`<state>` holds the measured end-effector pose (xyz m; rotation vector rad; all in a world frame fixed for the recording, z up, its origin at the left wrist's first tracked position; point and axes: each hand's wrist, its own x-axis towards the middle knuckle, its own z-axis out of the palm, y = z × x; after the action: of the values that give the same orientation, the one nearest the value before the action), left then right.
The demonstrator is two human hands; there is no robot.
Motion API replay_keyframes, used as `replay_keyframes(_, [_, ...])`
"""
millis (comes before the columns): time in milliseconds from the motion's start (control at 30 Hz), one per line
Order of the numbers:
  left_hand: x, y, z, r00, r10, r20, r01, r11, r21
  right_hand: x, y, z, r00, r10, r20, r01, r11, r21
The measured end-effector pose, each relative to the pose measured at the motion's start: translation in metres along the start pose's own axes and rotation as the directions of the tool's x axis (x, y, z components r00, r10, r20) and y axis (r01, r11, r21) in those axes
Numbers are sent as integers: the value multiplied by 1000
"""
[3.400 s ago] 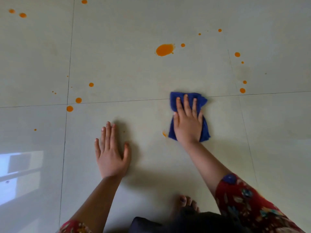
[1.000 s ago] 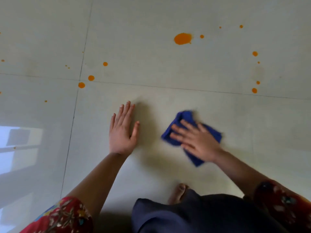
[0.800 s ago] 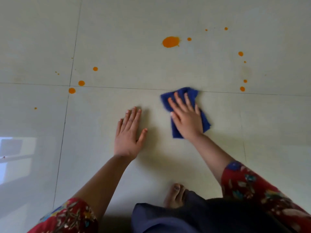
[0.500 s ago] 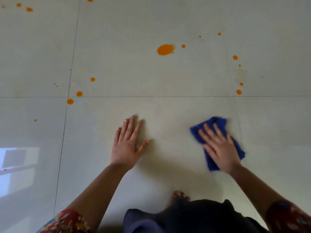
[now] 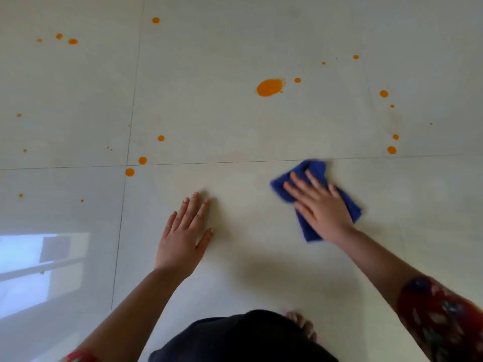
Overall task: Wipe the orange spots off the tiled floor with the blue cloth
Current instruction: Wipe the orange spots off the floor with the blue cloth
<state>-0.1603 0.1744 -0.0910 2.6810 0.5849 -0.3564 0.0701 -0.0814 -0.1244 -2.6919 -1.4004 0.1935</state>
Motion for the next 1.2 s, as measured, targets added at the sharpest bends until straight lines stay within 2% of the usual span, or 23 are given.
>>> replay_keyframes(67, [-4, -16, -6, 999, 26, 36, -28, 998, 64, 54, -5, -5, 989, 147, -23, -146, 988, 50])
replay_keyframes(133, [-4, -29, -14, 994, 67, 89, -78, 990, 119, 93, -36, -4, 987, 159, -17, -157, 984, 82])
replay_keyframes(200, [-3, -41, -25, 985, 95, 142, -118, 978, 169, 99, -74, 4, 999, 31, -33, -28, 997, 78])
replay_keyframes(233, [-4, -48, -33, 981, 103, 166, -135, 972, 193, 88, -92, 9, 995, -102, -15, 102, 994, 45])
replay_keyframes(300, [-7, -59, -46, 971, 137, 196, -182, 955, 234, 49, -105, 17, 916, -395, 73, 396, 918, 5])
replay_keyframes(333, [-12, -67, -54, 968, 164, 191, -208, 947, 246, 37, -102, 15, 863, -490, 125, 492, 871, 20])
replay_keyframes(367, [-18, -73, -60, 961, 199, 190, -245, 935, 257, 34, -91, 11, 838, -529, 131, 531, 847, 23])
replay_keyframes(400, [-27, -83, -66, 951, 226, 209, -278, 923, 267, 42, -83, 7, 851, -512, 116, 513, 858, 22])
replay_keyframes(467, [-44, -102, -78, 929, 262, 261, -333, 900, 281, 71, -74, 1, 928, -358, 98, 355, 934, 51])
replay_keyframes(533, [-62, -118, -89, 920, 283, 272, -363, 876, 317, 111, -90, -3, 954, -263, 147, 259, 965, 46])
replay_keyframes(600, [-74, -132, -96, 910, 245, 335, -354, 879, 318, 133, -133, -7, 910, -356, 212, 368, 929, -22])
replay_keyframes(633, [-78, -138, -97, 907, 226, 356, -342, 889, 304, 136, -156, -5, 843, -464, 273, 496, 866, -57])
replay_keyframes(700, [-84, -149, -94, 934, 195, 300, -277, 925, 261, 123, -189, -2, 612, -641, 463, 729, 684, -16])
replay_keyframes(733, [-91, -162, -89, 955, 155, 253, -214, 951, 225, 119, -203, 1, 518, -686, 512, 795, 607, 9])
replay_keyframes(767, [-89, -162, -83, 966, 108, 233, -155, 968, 196, 112, -200, -3, 493, -706, 508, 817, 577, 8])
replay_keyframes(833, [-96, -173, -67, 976, 11, 216, -41, 990, 136, 121, -203, -12, 497, -710, 499, 832, 554, -41])
replay_keyframes(900, [-102, -182, -50, 984, -48, 174, 39, 998, 55, 138, -214, -23, 519, -555, 651, 747, 664, -30])
replay_keyframes(933, [-104, -185, -44, 988, -70, 137, 70, 998, 7, 147, -226, -28, 559, -507, 657, 695, 718, -37])
replay_keyframes(1000, [-107, -192, -34, 993, -102, 59, 105, 993, -58, 151, -262, -24, 618, -472, 629, 625, 780, -28])
replay_keyframes(1067, [-108, -196, -30, 992, -123, -17, 121, 987, -107, 139, -300, -8, 697, -488, 525, 574, 819, -2])
replay_keyframes(1100, [-110, -200, -29, 989, -138, -60, 129, 983, -128, 128, -315, 1, 698, -509, 503, 580, 814, 19])
replay_keyframes(1133, [-112, -204, -27, 985, -140, -104, 126, 983, -132, 115, -324, 9, 666, -561, 492, 629, 777, 36])
replay_keyframes(1200, [-122, -217, -23, 981, -137, -140, 117, 982, -146, 93, -324, 18, 511, -686, 518, 778, 625, 60])
